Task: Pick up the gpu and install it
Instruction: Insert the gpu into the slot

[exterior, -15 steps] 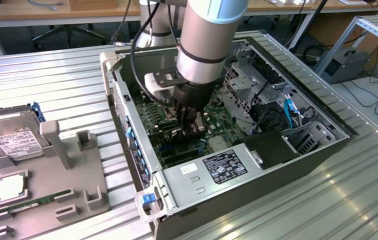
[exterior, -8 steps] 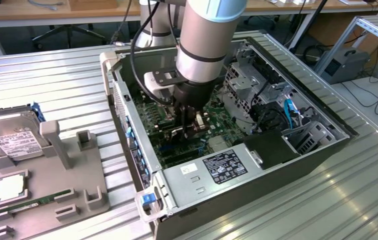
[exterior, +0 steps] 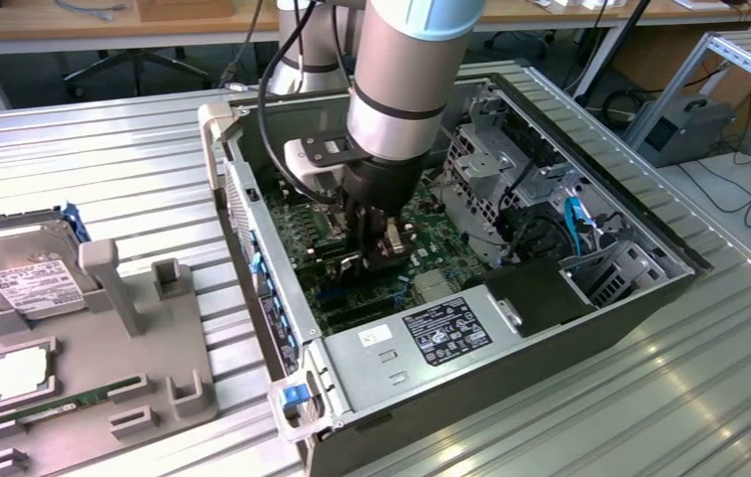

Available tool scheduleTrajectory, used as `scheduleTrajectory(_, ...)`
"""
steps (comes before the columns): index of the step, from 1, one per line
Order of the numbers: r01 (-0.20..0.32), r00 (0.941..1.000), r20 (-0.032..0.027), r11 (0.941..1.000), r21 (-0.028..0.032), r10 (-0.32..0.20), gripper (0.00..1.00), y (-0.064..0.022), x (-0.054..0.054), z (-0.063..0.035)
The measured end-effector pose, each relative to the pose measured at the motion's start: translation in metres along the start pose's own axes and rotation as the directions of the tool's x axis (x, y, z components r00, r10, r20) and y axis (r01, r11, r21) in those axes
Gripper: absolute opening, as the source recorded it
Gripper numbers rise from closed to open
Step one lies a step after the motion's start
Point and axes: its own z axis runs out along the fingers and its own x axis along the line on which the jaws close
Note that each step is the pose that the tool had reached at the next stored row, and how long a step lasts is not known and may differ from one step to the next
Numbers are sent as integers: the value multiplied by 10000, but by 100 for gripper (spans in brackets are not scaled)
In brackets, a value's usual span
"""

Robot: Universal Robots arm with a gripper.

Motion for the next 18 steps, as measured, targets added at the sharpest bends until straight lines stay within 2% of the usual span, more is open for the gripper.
scheduleTrajectory(3,0,10000,0,10000,0,0,31,0,0,0)
scheduleTrajectory(16,0,10000,0,10000,0,0,31,1,0,15)
scheduleTrajectory(18,0,10000,0,10000,0,0,26,1,0,14)
